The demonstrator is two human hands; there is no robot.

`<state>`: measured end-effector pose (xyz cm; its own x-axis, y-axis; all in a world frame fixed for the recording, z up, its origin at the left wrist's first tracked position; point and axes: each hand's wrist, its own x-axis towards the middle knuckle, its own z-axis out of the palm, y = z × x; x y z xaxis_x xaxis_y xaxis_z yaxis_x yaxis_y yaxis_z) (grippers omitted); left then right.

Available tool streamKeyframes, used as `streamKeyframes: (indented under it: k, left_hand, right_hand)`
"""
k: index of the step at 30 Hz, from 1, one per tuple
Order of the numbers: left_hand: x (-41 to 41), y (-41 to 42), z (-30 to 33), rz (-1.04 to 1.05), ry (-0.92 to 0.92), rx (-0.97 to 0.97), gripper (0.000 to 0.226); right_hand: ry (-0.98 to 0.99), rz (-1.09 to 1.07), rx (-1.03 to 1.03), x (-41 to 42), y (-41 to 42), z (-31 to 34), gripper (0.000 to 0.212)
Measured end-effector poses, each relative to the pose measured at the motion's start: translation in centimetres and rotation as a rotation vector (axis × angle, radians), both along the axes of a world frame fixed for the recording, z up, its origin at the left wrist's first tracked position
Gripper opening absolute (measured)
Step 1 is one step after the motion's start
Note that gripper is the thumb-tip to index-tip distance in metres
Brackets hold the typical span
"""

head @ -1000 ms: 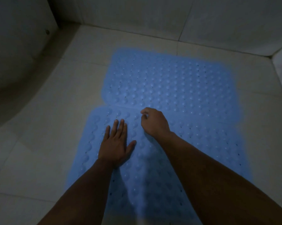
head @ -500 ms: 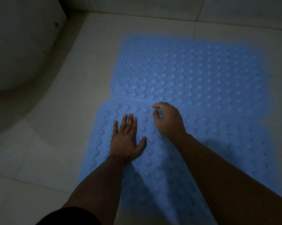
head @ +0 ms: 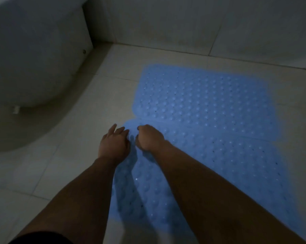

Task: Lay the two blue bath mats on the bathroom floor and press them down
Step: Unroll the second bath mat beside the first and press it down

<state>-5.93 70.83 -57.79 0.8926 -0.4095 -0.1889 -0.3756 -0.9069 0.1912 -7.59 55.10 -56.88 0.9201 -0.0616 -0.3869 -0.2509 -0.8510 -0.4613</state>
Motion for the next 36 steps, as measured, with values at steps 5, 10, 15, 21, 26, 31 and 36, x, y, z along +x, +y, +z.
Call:
streamKeyframes:
  k: [5, 10, 15, 21, 26, 31, 36]
  left_hand:
    - [-0.3, 3.6, -1.4, 0.058, -0.047, 0.001, 0.051]
    - [0.5, 5.5, -3.1, 0.087, -0.098, -0.063, 0.066]
    - [1.3, 6.4, -5.2, 0.142, -0.072, -0.103, 0.062]
    - [1.8, 6.5, -4.9, 0.180, -0.080, -0.132, 0.056]
    - [2.2, 5.6, -3.5, 0.244, -0.060, -0.122, 0.047]
    - [1.6, 2.2, -4.2, 0.019, 0.031, -0.129, 0.077]
    - [-1.8, 0.5, -7.5, -0.064, 0.039, 0.031, 0.095]
  right_hand:
    - [-0.058, 0.048, -0.174, -3.3, 5.1, -6.7, 0.082]
    - [-0.251, -0.022, -0.279, -4.1, 6.8, -9.0, 0.098]
    - [-0.344, -0.047, -0.299, -4.3, 7.5, -10.1, 0.096]
    - [-0.218, -0.052, -0.208, -3.6, 7.6, -9.5, 0.097]
    - [0.250, -0.051, 0.030, 2.6, 4.7, -4.3, 0.081]
    - [-0.031, -0.164, 0.104, 4.2, -1.3, 0.4, 0.038]
    - [-0.227, -0.207, 0.202, 1.2, -3.7, -0.9, 0.028]
